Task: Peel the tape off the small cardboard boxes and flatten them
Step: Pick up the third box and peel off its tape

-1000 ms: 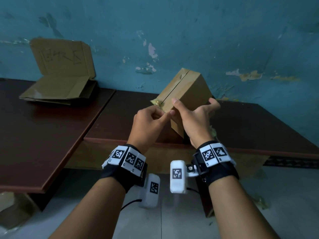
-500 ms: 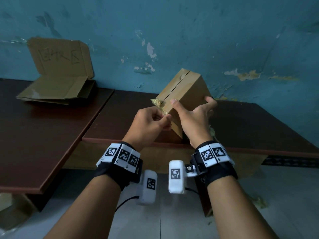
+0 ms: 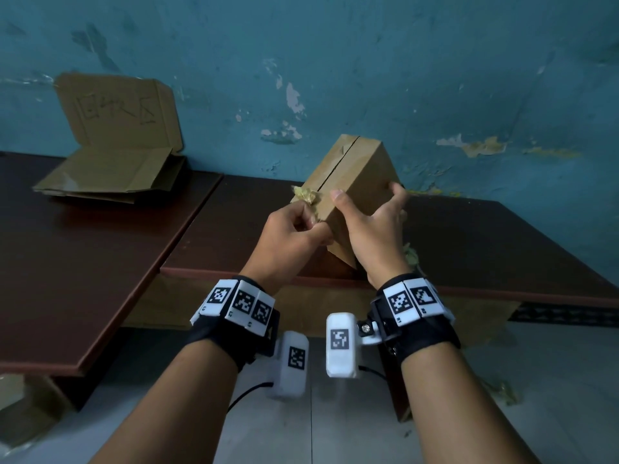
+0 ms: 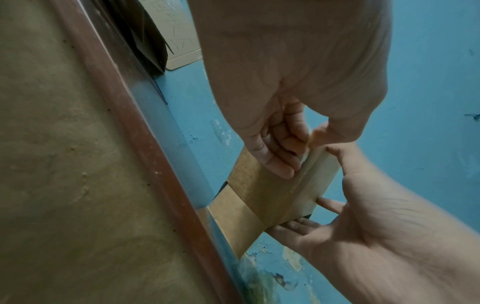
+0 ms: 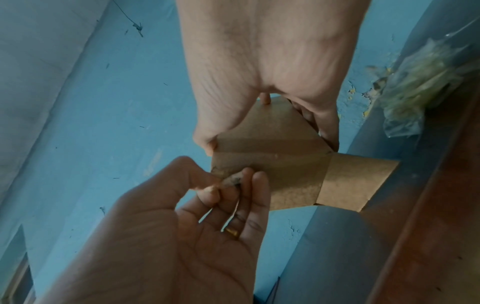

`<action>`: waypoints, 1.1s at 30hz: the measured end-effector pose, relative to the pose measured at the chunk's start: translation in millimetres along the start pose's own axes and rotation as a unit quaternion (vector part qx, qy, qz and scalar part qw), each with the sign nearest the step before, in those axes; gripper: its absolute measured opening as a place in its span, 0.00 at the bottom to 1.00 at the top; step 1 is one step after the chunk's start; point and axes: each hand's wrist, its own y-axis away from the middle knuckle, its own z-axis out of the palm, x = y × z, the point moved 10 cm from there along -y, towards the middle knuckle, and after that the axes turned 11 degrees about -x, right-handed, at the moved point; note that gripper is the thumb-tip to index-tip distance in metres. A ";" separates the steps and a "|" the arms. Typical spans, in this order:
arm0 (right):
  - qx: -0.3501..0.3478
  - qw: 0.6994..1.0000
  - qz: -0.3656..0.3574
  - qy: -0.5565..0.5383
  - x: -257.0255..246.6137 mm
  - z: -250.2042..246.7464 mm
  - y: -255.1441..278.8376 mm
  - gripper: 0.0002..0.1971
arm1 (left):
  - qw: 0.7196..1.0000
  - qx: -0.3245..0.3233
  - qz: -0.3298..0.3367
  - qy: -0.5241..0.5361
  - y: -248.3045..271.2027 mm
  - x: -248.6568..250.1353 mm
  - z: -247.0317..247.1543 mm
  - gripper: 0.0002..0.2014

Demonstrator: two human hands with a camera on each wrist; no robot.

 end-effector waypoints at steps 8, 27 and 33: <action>0.012 1.000 0.008 -0.014 5.6 -5.0 -2.1 0.52 | 0.998 0.015 0.065 0.002 3.5 12.5 0.9 0.18; 0.014 1.000 -0.006 -0.007 9.5 -0.6 -10.1 0.48 | 0.995 0.021 0.058 0.079 -2.1 5.8 -4.3 0.08; 0.016 1.000 -0.007 0.000 9.8 -3.0 -13.6 0.45 | 0.980 0.088 0.148 -0.097 10.2 30.2 -12.6 0.06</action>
